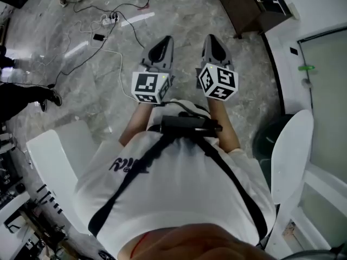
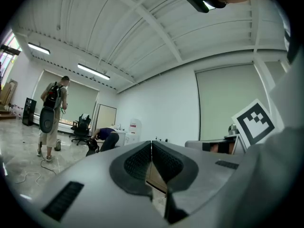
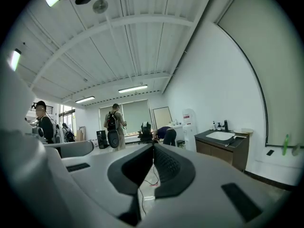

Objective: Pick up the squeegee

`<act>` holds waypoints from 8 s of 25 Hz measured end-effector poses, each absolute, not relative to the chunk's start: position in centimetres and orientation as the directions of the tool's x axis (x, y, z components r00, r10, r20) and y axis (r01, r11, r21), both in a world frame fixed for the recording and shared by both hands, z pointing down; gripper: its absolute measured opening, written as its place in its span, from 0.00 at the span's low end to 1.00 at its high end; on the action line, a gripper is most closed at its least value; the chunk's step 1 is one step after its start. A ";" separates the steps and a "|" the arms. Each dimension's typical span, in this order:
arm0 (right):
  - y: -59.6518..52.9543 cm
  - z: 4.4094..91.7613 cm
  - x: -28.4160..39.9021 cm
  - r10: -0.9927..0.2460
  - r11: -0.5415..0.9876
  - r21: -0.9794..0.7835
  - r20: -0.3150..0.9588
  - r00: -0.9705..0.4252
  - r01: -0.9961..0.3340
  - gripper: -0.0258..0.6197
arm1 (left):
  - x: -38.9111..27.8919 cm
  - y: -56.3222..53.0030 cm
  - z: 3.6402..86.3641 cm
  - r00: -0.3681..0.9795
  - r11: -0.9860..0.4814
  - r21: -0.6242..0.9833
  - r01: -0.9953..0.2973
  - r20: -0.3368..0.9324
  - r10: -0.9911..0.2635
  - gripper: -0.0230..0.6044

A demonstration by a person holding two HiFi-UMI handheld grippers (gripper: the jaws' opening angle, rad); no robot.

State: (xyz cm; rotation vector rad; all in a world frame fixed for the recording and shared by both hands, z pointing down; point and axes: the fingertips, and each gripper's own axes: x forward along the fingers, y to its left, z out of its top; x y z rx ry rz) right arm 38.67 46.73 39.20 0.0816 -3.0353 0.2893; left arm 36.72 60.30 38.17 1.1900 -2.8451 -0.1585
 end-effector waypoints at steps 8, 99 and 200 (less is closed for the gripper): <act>51.6 40.3 36.2 0.061 0.985 -0.164 0.109 -0.992 0.043 0.05 | 34.3 63.8 40.9 -0.737 0.730 0.183 -0.659 0.040 -0.675 0.06; -28.4 41.5 -7.0 -0.697 0.684 -0.276 0.029 -0.717 -0.676 0.05 | -15.4 -23.8 42.3 0.161 -0.154 0.070 -0.985 0.108 -0.981 0.06; -47.3 63.6 -2.4 -0.762 0.037 -0.165 0.634 -0.135 -0.986 0.18 | -14.6 -47.5 56.1 0.575 -0.505 0.282 -0.816 0.305 -0.759 0.06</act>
